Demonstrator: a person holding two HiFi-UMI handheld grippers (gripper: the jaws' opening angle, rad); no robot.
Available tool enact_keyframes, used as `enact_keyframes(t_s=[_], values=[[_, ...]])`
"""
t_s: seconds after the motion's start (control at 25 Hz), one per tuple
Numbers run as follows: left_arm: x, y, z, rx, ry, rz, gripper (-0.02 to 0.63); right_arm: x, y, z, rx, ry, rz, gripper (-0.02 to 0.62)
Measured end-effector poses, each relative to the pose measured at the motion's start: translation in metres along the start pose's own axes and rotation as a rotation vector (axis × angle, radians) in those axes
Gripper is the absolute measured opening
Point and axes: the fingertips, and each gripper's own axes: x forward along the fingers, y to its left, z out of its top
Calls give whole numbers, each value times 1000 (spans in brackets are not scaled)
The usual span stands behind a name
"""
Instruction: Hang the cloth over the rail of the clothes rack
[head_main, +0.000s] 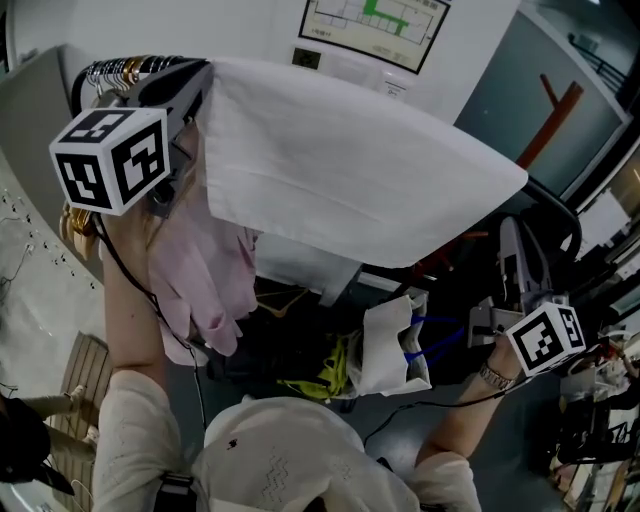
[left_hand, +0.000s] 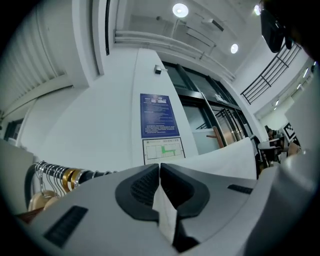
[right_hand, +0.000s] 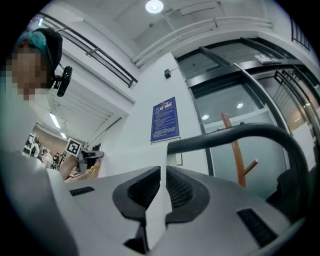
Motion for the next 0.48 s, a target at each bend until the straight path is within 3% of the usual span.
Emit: enact_keyframes(t_s=[0.12,0.2,0.32,0.48], values=[[-11,0,4,14,-50,29,20,6,2,-18,29,23,18,38],[-23,4,-2,43,-38,62,20,9,3,-24,-1,44,23,97],[-34,9,-19,70,-2,113,21,14,-1,-27,-50,64,4,117],[-34,-9,-53,43,52,78,21,22,-2,-32,-46,91,16,117]])
